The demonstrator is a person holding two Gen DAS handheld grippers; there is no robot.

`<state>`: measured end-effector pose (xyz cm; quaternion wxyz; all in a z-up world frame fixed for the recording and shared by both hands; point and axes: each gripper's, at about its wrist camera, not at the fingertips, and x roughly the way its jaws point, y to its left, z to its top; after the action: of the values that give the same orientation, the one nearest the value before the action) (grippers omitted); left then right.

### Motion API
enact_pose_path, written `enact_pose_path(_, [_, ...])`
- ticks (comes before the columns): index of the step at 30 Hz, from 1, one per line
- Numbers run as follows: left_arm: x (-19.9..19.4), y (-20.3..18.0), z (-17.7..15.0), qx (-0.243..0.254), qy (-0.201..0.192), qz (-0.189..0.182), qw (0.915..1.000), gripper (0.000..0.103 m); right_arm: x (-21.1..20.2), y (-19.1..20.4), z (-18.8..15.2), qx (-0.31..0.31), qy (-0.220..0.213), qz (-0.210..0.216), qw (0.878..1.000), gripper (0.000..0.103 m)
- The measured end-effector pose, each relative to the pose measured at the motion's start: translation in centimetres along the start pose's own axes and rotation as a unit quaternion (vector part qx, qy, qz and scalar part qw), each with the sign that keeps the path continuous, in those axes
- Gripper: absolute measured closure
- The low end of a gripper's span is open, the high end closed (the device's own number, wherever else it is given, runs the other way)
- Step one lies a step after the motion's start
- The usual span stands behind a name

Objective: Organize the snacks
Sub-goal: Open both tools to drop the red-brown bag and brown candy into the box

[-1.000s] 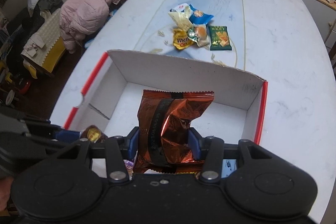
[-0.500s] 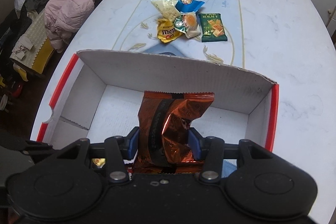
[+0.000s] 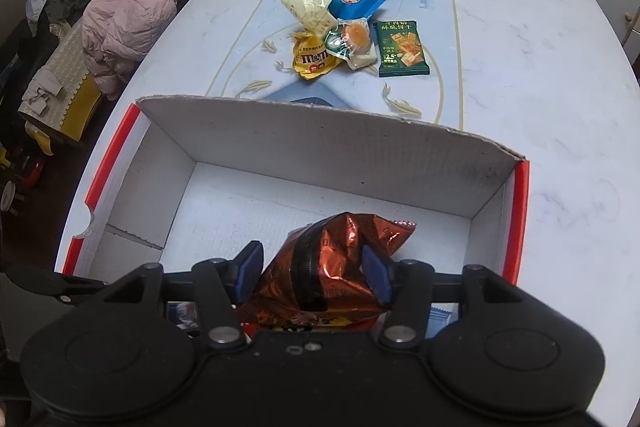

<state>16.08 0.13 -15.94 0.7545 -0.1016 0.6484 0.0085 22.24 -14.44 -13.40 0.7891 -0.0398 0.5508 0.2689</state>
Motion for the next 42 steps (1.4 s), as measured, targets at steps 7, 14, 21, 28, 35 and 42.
enact_pose_path(7, [-1.0, 0.4, -0.6, -0.002, -0.011, -0.006, 0.9999, 0.069, -1.0, 0.2, -0.2, 0.0, -0.01, 0.005, 1.0, 0.041])
enact_pose_path(14, [-2.9, 0.8, -1.6, 0.003, -0.033, -0.014, 0.9993, 0.06, -2.8, 0.7, -0.7, -0.004, -0.026, 0.014, 1.0, 0.034])
enact_pose_path(21, [-5.2, 0.8, -2.2, 0.008, -0.06, -0.02, 0.998, 0.059, -5.1, 1.2, -0.9, -0.005, -0.047, 0.025, 0.999, 0.033])
enact_pose_path(28, [-8.0, 0.9, -1.9, 0.017, -0.098, -0.024, 0.9948, 0.051, -7.6, 2.1, -0.9, -0.012, -0.074, 0.028, 0.997, 0.028])
enact_pose_path(35, [-11.2, 1.2, -1.7, 0.025, -0.14, -0.023, 0.9896, 0.047, -9.9, 2.8, -0.4, -0.021, -0.104, 0.035, 0.994, 0.02])
enact_pose_path(42, [-14.3, 2.1, -0.7, 0.026, -0.18, -0.019, 0.9832, 0.04, -11.7, 3.2, 0.7, -0.03, -0.128, 0.037, 0.991, 0.015])
